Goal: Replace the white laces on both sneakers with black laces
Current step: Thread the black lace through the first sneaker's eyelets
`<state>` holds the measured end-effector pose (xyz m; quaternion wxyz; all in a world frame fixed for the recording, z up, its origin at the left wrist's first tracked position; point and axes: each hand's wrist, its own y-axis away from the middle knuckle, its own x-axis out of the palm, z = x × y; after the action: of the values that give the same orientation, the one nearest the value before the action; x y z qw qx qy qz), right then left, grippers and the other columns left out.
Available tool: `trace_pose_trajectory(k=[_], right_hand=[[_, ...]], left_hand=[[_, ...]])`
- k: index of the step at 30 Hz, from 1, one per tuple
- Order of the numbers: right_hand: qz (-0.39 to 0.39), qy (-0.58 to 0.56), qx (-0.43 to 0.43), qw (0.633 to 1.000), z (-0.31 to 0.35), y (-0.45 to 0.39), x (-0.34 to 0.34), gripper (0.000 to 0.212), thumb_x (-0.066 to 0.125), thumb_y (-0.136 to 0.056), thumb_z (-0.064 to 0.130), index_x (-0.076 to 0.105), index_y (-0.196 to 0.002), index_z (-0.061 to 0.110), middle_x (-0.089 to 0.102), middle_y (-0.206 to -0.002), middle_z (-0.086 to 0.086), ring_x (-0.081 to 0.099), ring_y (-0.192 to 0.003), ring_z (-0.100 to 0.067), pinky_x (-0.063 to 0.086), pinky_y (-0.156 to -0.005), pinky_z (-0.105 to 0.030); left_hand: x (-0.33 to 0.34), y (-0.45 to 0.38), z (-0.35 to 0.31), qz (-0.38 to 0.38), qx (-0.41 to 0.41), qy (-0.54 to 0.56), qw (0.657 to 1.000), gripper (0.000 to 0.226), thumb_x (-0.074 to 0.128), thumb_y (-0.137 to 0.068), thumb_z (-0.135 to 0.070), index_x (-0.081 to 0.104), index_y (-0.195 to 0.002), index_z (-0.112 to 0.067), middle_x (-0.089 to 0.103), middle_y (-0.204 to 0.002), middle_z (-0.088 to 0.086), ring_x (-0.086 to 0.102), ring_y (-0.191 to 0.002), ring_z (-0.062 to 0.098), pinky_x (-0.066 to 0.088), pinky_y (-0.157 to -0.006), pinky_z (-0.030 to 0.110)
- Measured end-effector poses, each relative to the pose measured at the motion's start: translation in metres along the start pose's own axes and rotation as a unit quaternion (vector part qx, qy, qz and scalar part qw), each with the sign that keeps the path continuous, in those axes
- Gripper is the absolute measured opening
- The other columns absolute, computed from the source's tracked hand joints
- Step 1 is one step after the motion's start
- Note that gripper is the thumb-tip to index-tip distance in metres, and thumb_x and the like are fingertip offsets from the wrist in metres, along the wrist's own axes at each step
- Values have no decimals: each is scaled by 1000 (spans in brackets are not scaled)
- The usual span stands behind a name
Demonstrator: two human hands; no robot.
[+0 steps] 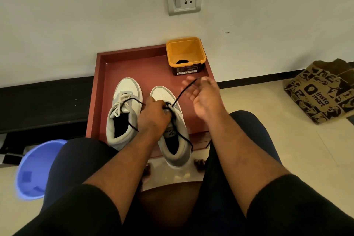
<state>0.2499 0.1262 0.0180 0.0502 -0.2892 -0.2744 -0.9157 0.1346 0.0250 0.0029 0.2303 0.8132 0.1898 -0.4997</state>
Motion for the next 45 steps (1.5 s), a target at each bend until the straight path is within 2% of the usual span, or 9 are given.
trace_pose_trajectory(k=[6, 12, 15, 20, 23, 28, 34, 39, 45], right_hand=[[-18, 172, -24, 985, 17, -7, -11, 18, 51, -98, 25, 60, -108, 14, 57, -72, 1, 48, -53, -9, 42, -53, -25], [167, 722, -139, 657, -38, -6, -16, 21, 55, -92, 15, 70, -106, 8, 69, -107, -9, 62, -100, -25, 50, -83, -32], [109, 700, -162, 687, -35, -4, -10, 13, 53, -94, 14, 66, -95, 11, 65, -94, -5, 60, -90, -22, 42, -69, -27], [-165, 91, -223, 956, 28, -5, -9, 14, 43, -99, 11, 53, -95, 20, 61, -89, -3, 59, -83, -18, 51, -76, -32], [-193, 256, -289, 902, 39, -10, -23, 36, 56, -93, 15, 47, -128, 19, 49, -132, -8, 47, -124, -25, 42, -102, -41], [57, 772, -268, 573, -7, 5, -7, 41, 56, -94, 22, 53, -133, 33, 39, -149, 3, 24, -142, -22, 21, -112, -49], [105, 780, -228, 574, -36, 7, -9, 19, 54, -95, 24, 72, -102, 21, 63, -109, -1, 52, -107, -24, 32, -86, -37], [-97, 525, -256, 806, -10, 2, -12, 16, 53, -95, 10, 65, -105, 10, 56, -102, -2, 58, -100, -21, 44, -78, -24], [56, 764, -278, 580, -21, 2, -14, 39, 57, -91, 16, 58, -128, 26, 48, -138, 3, 43, -124, -23, 34, -100, -37]], left_hand=[[0, 2, -4, -52, 33, -83, 995, 34, 56, -86, -31, 64, -119, -25, 40, -134, 5, 43, -118, 30, 39, -92, 43], [-2, -2, -3, -17, 70, -153, 986, 39, 50, -89, -34, 56, -128, -34, 38, -143, 1, 31, -132, 25, 24, -104, 54], [-5, -4, 0, -5, 57, -171, 984, 39, 52, -88, -34, 57, -126, -36, 47, -137, 0, 35, -131, 25, 18, -105, 59], [-8, -3, -3, -12, 46, -189, 981, 36, 52, -85, -32, 60, -120, -35, 56, -126, 0, 40, -127, 27, 8, -106, 65], [-10, 1, -6, -11, 44, -190, 981, 40, 51, -86, -33, 58, -125, -34, 50, -133, 1, 34, -133, 29, 5, -108, 65], [-13, 13, 5, -5, 31, -151, 988, 67, 58, -82, -36, 32, -144, -34, 31, -146, 6, 23, -139, 32, 17, -109, 60], [-11, 38, 19, -54, 12, -20, 998, 71, 66, -84, -33, 26, -143, -25, 38, -128, 10, 50, -110, 30, 45, -77, 38], [-4, 42, 25, -56, -47, 111, 991, 64, 61, -87, -37, 29, -140, -20, 57, -122, 10, 60, -103, 33, 43, -72, 35], [3, 37, 29, -45, -6, 151, 987, 48, 59, -87, -28, 46, -132, -17, 64, -108, 6, 61, -99, 27, 50, -77, 37]])
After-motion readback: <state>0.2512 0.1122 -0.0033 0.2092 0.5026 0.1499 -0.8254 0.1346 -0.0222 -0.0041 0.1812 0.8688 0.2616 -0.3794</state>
